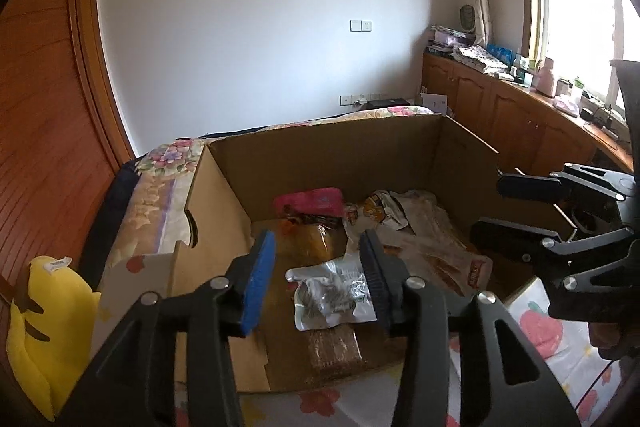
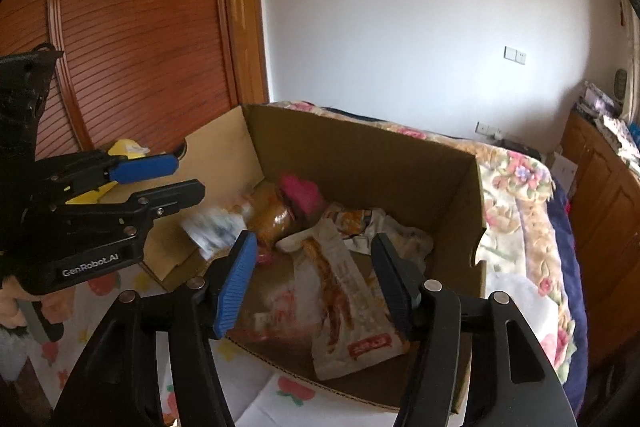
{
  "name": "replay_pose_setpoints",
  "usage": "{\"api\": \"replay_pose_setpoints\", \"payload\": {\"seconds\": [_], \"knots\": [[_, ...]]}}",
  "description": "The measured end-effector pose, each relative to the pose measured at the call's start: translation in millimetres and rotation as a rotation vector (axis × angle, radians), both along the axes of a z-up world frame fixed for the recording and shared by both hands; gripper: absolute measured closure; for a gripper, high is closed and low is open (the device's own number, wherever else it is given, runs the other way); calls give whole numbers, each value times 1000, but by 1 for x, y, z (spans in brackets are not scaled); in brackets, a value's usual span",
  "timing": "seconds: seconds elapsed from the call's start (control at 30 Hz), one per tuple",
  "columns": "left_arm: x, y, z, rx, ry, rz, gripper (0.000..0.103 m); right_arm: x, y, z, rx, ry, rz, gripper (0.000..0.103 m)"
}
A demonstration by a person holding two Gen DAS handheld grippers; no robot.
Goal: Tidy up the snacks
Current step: 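Open both grippers and withdraw them from the box toward the candies, then close the right gripper on the teal candy while the left closes on the gold candy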
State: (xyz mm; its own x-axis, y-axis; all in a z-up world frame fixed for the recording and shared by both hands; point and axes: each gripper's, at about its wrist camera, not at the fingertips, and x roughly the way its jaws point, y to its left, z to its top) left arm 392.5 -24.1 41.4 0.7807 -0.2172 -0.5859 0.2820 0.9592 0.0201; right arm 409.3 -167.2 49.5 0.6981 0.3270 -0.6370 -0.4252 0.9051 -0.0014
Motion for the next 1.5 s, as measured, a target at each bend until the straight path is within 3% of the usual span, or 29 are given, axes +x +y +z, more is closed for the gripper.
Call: {"api": "replay_pose_setpoints", "payload": {"seconds": [0.4,0.63,0.97,1.27,1.5], "knots": [[-59,-2,10,-20,-27,-40,55,-74,-8,21,22,-29,37,44],[-97,-3,12,-17,-38,-52,55,-121,-14,18,29,-15,49,44],[-132,4,-23,-17,6,-38,55,-146,-22,-36,-10,95,30,49],[-149,7,-54,-33,73,-49,55,-141,-22,-80,-52,195,24,53],[-158,7,-70,-43,109,-44,55,-136,-18,-98,-73,237,32,55]]}}
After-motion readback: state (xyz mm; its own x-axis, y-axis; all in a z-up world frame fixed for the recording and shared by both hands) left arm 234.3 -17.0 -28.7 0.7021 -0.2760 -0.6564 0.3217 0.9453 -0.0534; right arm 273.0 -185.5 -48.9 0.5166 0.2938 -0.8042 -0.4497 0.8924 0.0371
